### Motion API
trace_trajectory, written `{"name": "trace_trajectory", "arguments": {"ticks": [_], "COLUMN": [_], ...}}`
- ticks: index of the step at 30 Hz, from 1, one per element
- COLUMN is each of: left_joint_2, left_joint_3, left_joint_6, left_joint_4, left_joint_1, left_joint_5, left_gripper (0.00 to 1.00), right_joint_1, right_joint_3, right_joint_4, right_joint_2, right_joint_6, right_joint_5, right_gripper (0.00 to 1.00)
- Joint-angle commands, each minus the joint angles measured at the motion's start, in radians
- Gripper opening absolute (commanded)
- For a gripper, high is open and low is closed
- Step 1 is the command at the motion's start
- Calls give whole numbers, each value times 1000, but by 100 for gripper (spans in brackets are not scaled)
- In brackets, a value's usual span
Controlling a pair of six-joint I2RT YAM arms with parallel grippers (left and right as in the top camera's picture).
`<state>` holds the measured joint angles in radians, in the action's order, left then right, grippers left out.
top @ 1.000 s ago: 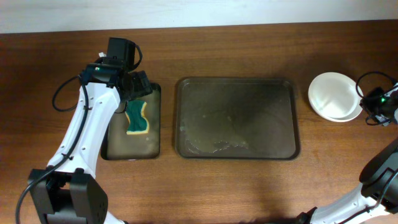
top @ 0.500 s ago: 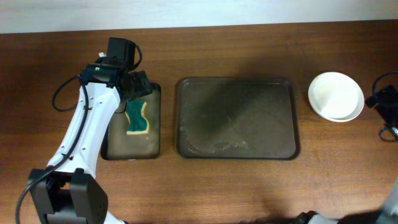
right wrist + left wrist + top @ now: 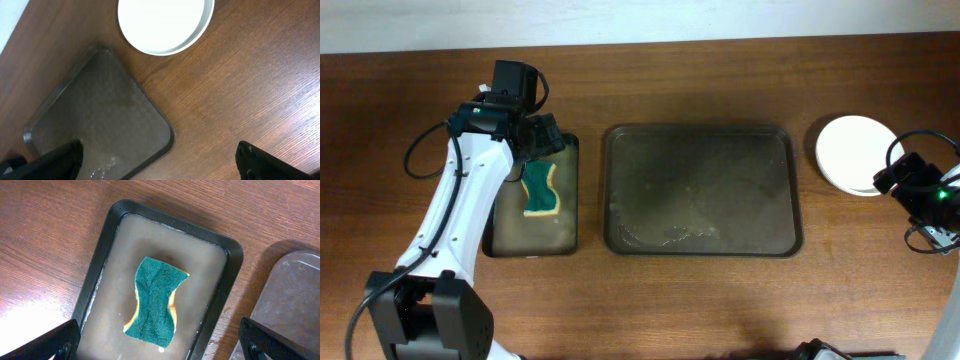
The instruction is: Clean dirty plates on tray and stack at the side
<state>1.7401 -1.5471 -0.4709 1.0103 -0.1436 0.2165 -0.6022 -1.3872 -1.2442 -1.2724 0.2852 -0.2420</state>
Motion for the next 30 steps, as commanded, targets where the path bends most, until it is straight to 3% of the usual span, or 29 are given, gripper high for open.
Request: {"name": "trace_trajectory", "arguments": {"ticks": [1,9,14,19,21,30], "left_joint_2": [-4,-4,-4,-4,-4,-4], "left_joint_3": [-6,-6,-6,-6,-6,-6], "left_joint_6": [2,2,2,2,2,2], "left_joint_4": [2,2,2,2,2,2], "left_joint_1": [3,3,3,3,3,3], "left_joint_5": [8,8,8,8,8,8], "left_gripper": [99,99,99,99,99,99], "right_joint_1": [6,6,114,457,529,578], "right_joint_3": [2,2,60,323,423,856], "right_joint_4": [2,4,185,536,615,774], "right_joint_2": [-19,-22,127,431,537,988], "right_joint_6": [4,0,0,-160,-162,-161], "right_joint_5": [-5,128,105,138,168,164], "right_gripper": [98,98,98,98,98,99]}}
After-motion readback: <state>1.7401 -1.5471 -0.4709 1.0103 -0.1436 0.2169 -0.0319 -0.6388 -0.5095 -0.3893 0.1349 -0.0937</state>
